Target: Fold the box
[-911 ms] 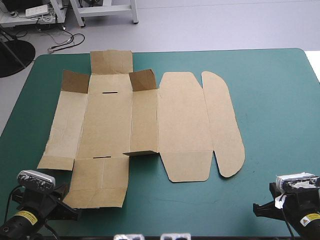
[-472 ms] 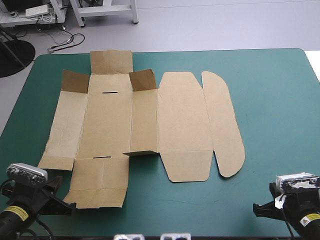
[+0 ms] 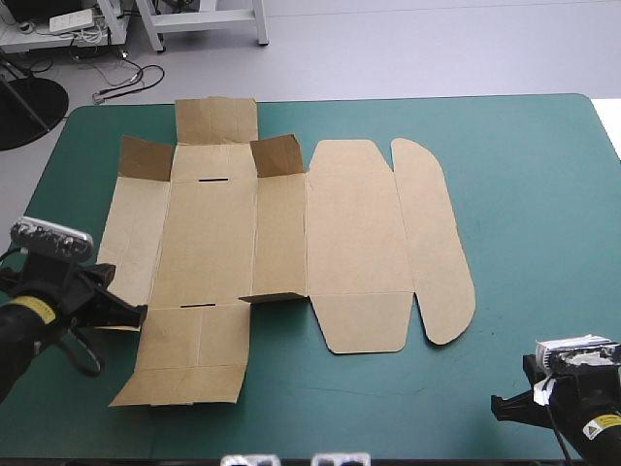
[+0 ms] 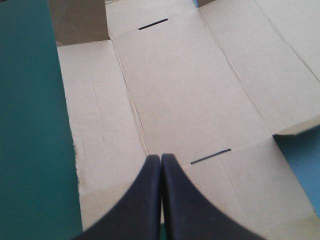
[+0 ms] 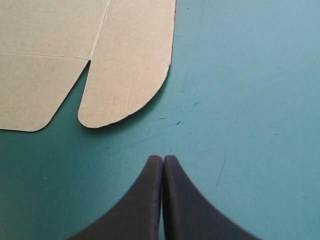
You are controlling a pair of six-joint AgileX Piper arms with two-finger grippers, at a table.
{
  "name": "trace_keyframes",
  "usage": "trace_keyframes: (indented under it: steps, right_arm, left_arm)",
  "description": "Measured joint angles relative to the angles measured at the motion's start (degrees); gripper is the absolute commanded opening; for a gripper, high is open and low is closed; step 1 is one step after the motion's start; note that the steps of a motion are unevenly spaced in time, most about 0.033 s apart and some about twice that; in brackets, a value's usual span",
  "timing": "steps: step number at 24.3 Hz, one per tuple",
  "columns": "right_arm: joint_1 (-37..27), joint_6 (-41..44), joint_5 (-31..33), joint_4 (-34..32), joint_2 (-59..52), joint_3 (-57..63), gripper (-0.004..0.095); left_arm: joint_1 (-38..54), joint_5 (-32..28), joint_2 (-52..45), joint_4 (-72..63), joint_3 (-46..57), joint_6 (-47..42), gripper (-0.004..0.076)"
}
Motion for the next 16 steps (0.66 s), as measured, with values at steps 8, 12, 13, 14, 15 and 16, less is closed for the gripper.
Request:
trace_keyframes:
  steps: [8, 12, 13, 14, 15, 16]
  right_arm:
    - [0.0, 0.0, 0.0, 0.0, 0.0, 0.0, -0.0015]
    - [0.0, 0.0, 0.0, 0.0, 0.0, 0.0, -0.0015]
    - [0.0, 0.0, 0.0, 0.0, 0.0, 0.0, -0.0015]
    - [0.0, 0.0, 0.0, 0.0, 0.0, 0.0, -0.0015]
    - [0.0, 0.0, 0.0, 0.0, 0.0, 0.0, -0.0015]
    - [0.0, 0.0, 0.0, 0.0, 0.0, 0.0, -0.0015]
  left_arm:
    - [0.9, -4.1, 17.0, 10.6, -6.7, -7.7, -0.0008]
    - [9.1, -4.9, 25.1, 7.8, -11.6, -6.9, -0.0008]
    - [11.2, -4.9, 26.0, 6.1, -12.2, -5.7, -0.0008]
    - [14.2, -4.8, 27.1, 3.8, -12.9, -4.3, -0.0008]
    - [20.6, -4.8, 28.9, -1.1, -13.4, -1.3, -0.0008]
    - [26.0, -4.8, 30.5, -6.1, -13.5, 1.5, -0.0008]
